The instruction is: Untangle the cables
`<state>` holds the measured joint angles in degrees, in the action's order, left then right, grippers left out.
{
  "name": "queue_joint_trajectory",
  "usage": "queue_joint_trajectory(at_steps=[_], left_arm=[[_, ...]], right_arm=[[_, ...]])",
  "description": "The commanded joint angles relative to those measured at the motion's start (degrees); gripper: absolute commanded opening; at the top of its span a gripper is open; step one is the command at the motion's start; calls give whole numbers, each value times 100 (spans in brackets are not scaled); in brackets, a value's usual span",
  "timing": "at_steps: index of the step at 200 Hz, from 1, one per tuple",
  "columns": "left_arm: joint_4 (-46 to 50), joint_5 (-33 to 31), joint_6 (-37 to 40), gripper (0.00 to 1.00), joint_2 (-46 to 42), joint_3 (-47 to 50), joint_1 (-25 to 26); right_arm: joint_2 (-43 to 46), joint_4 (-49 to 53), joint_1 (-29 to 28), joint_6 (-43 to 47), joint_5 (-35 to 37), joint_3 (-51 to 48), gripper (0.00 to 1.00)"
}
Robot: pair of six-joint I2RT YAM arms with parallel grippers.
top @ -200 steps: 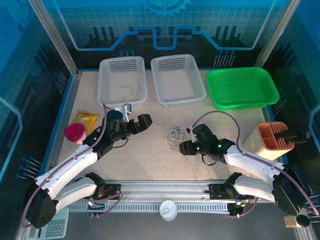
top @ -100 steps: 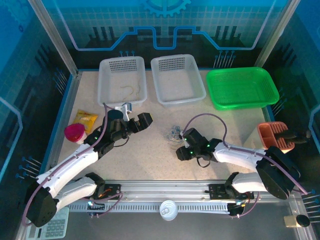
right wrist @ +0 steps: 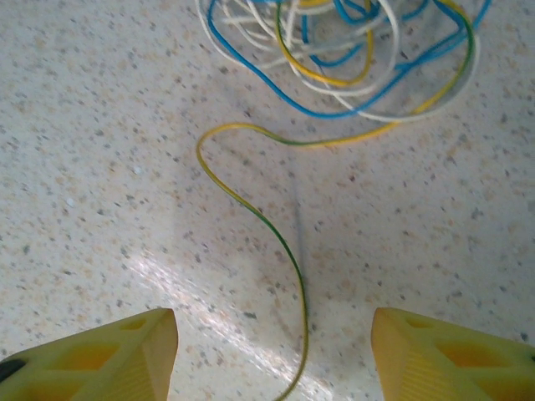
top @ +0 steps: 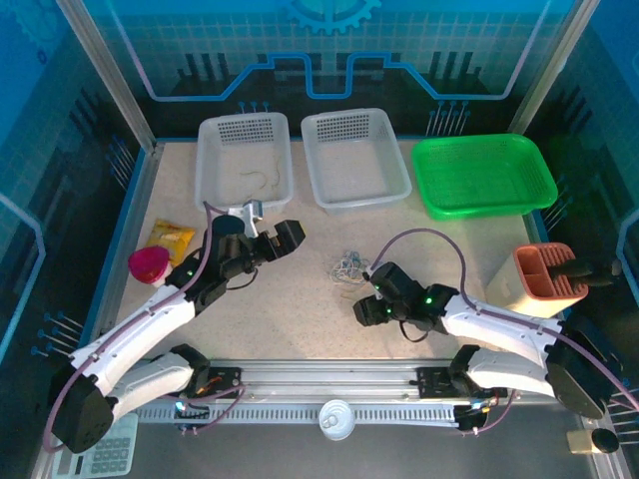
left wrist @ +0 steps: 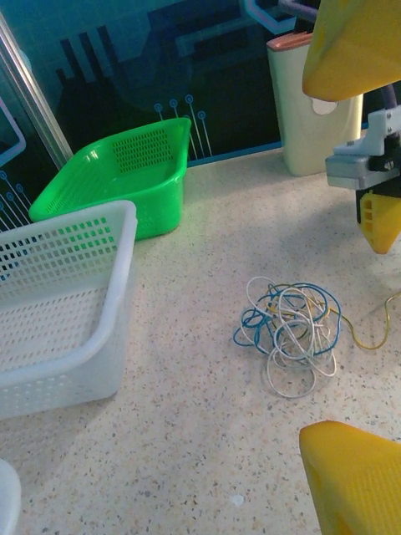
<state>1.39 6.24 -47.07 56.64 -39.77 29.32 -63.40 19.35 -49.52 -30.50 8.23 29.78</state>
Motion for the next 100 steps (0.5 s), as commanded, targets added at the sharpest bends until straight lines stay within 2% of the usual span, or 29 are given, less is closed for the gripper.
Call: queue_joint_trajectory(at_steps=[1,47,100], left_arm=[[67,26,62,99,-39,-243,43],[54,44,57,99,-31,-277,47],[22,34,30,99,-51,-267,47]], right_arm=[[9,288,-85,-158,253,-107,63],[-411,82,-107,-140,286,-107,61],[-588,-36,-178,-175,302,-165,48]])
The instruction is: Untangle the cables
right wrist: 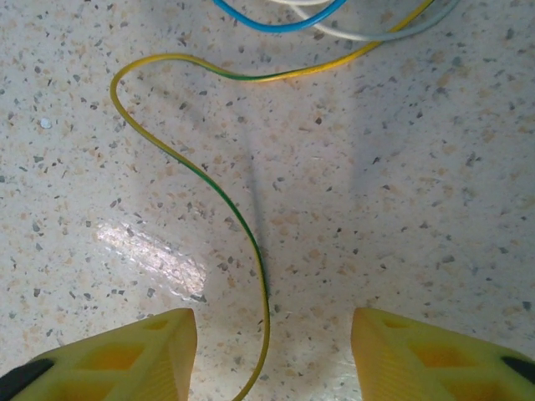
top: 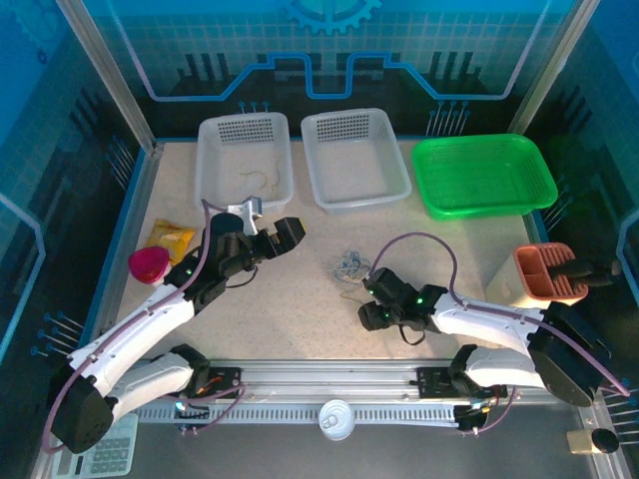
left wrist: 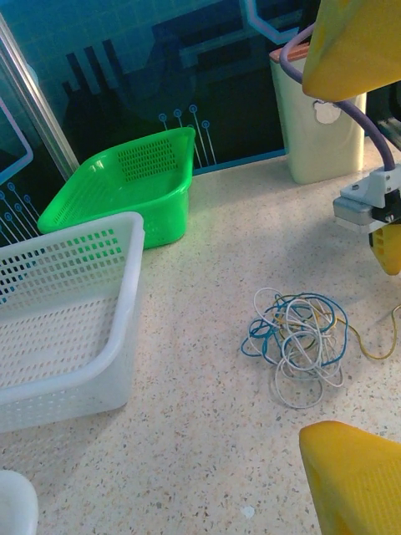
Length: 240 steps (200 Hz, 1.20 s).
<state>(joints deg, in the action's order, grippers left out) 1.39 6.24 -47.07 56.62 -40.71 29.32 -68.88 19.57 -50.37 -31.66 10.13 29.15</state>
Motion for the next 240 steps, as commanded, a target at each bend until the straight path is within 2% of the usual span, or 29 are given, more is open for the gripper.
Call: queue_joint_trajectory(at_steps=[1,47,80,111,144,199,240], left_arm=[[21,35,30,99,-47,-178,43],[-22,70,13,99,-37,-199,46],[-19,104,27,99,-37,-209,44],[6,167,113,99,-22,-225,45],[-41,276,251,99,89,-271,46],[-104,520,851,99,200,-518,46],[-9,673,1656,99,334,-838,46]], right_arm=[[-39,-63,-94,-60,112,-106,48],[-117,-199,-103,-86,130,-181,38],[-35,-119,-108,-64,156,-68,0],[484,252,-122,74,181,372,0],[839,558,76,421,170,1272,0],[552,764,813,1068,-563,3188,0],[266,754,1117,1233,-1028,4139,0]])
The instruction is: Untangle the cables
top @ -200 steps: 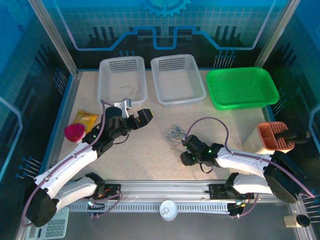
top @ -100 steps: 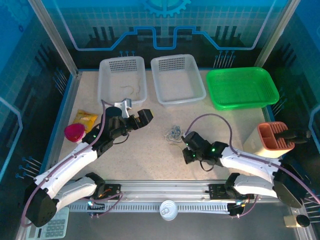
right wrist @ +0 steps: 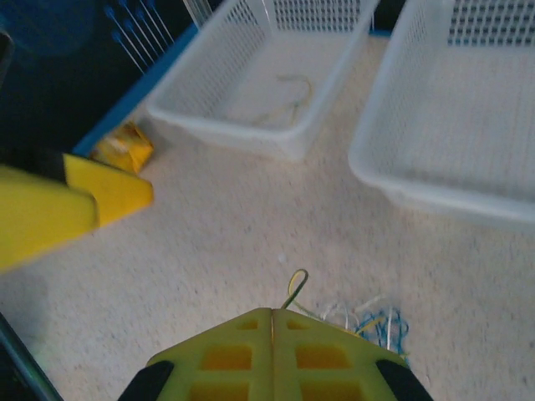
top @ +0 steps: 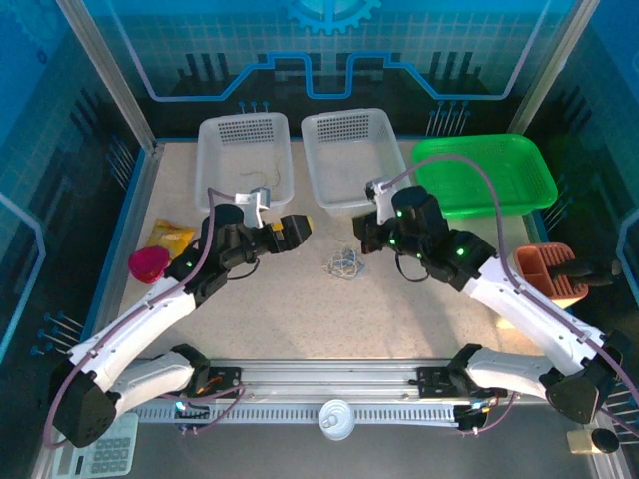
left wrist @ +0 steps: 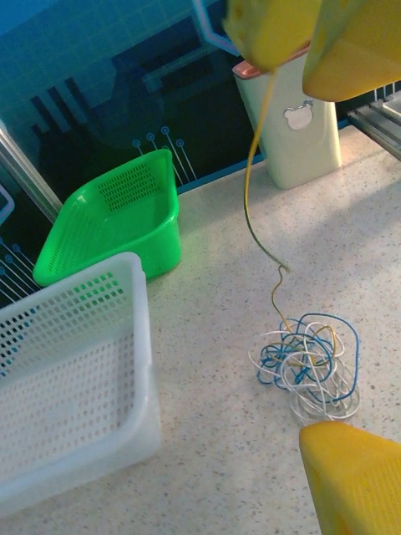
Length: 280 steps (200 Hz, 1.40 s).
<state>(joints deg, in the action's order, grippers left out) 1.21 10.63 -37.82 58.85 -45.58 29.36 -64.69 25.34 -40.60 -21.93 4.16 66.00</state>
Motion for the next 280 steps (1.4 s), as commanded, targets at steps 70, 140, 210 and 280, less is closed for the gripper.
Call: queue_joint_trajectory(at_steps=[70,140,210,280], left_arm=[[50,635,2360,92,563,-1002,39],[61,1765,2993,75,996,-1832,43],[395,2298,3178,64,1433,-2426,230],[358,2367,3203,56,1773,-2701,455]], right_arm=[[-152,72,365,187,-947,1155,0],[-150,228,638,256,-1570,1405,0],[-219,238,702,183,-1874,1475,0],[-230,173,705,74,-1946,1446,0]])
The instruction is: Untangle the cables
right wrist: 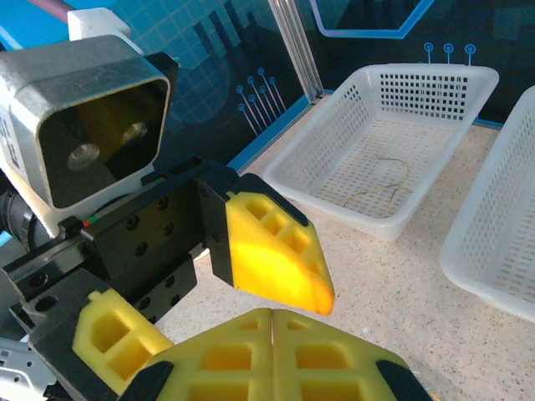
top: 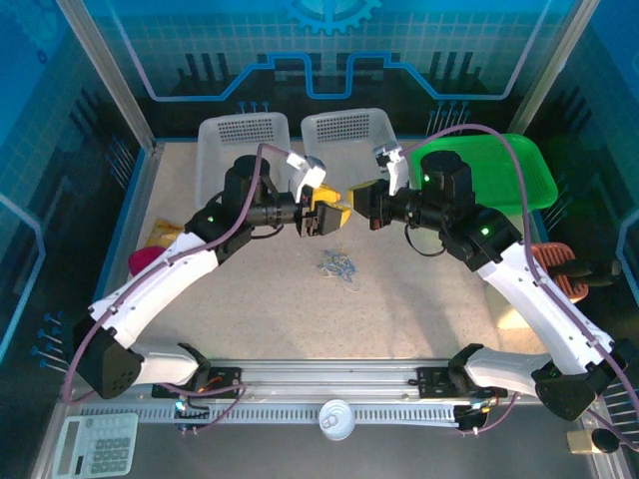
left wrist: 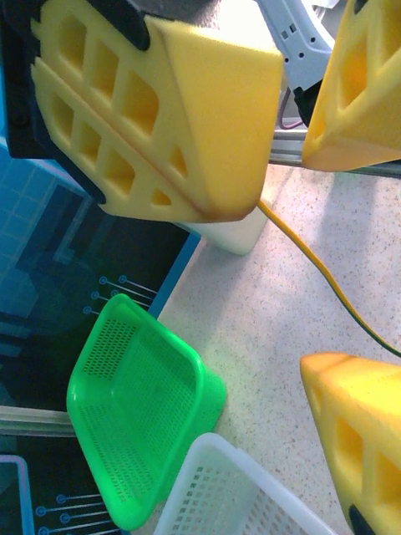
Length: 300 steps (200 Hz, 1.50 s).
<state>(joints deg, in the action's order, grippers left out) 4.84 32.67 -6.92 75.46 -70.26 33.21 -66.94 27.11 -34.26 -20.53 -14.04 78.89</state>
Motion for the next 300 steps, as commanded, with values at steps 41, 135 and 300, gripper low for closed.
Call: queue_joint_trajectory(at_steps=[41,135,300], left_arm=[[-151,179,19,41,213,-259,106],[-635,-362,-487,0,130,-93,165],[-495,-267,-1530,0,74,-1211,229]], right_arm=[[6,-13,85,-114,-140,161,0],[461,-420,499,-419,-27,-550,53],[-359,-3920,-46,-757,777,-3787,79]])
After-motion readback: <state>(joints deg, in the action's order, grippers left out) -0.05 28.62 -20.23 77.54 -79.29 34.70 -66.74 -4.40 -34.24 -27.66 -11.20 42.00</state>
